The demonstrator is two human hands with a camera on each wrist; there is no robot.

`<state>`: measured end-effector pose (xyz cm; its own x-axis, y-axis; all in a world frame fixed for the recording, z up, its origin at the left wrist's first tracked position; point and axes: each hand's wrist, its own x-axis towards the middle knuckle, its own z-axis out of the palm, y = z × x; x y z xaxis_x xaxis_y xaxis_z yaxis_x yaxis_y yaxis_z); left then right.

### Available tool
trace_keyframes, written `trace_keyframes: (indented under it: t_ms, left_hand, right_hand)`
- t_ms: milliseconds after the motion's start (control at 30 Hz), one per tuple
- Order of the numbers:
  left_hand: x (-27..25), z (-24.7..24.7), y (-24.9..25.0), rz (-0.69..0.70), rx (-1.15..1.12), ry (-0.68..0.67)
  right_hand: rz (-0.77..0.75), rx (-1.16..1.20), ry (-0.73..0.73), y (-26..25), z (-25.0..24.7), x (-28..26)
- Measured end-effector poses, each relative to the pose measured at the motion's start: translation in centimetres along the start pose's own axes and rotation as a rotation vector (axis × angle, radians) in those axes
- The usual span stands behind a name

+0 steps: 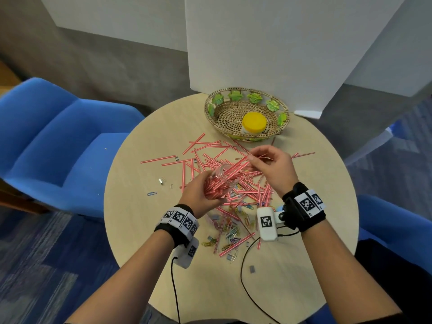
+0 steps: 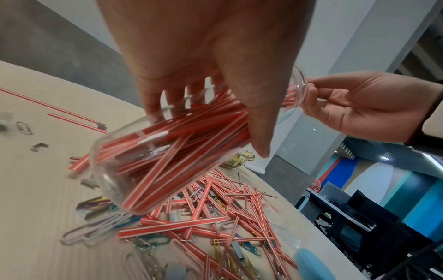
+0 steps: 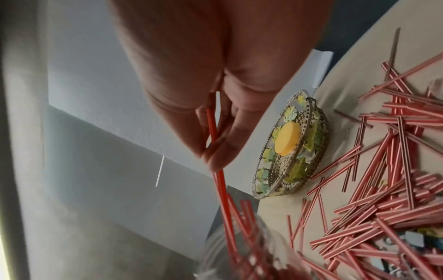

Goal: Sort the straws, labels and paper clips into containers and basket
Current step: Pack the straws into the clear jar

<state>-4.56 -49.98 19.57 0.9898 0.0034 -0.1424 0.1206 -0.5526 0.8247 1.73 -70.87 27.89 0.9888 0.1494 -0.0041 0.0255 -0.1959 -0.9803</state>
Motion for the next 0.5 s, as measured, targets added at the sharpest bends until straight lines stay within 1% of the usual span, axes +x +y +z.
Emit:
trace_keyframes:
  t_ms: [67,167,200,233,267,367,400,433,500]
  left_hand:
    - [0.1,0.1,-0.1,-0.004,0.005,-0.009]
    - [0.5,0.5,-0.3,0.001,0.013,-0.038]
    - [0.6,0.7,-0.3,0.008,0.016,-0.041]
    - [0.6,0.8,-0.2,0.014,0.023,-0.042]
    - [0.6,0.9,-0.2,0.015,0.028,-0.041]
    - [0.5,0.9,-0.2,-0.007,0.0,-0.039]
    - [0.6,0.8,-0.2,-0.013,-0.012,-0.037]
    - [0.7,0.8,-0.1,-0.012,-0.021,-0.032]
    - [0.9,0.9,0.1,0.004,-0.032,-0.015]
  right_hand:
    - [-0.011,0.038,-0.002,-0.2,-0.1,0.1]
    - [-0.037,-0.122,-0.138,-0.2,0.7,0.1]
    - [-0.047,-0.175,-0.169,-0.3,1.1,-0.1]
    - [-0.063,-0.207,-0.169,-0.4,1.3,-0.1]
    - [-0.085,-0.215,-0.143,-0.6,1.4,-0.1]
    - [-0.137,-0.189,0.019,-1.0,1.0,0.3]
    - [-0.146,-0.191,0.035,-1.1,0.9,0.5]
    - [-0.149,-0.219,0.008,-1.1,1.1,0.5]
    - [-0.135,-0.304,-0.121,-0.9,2.0,0.2]
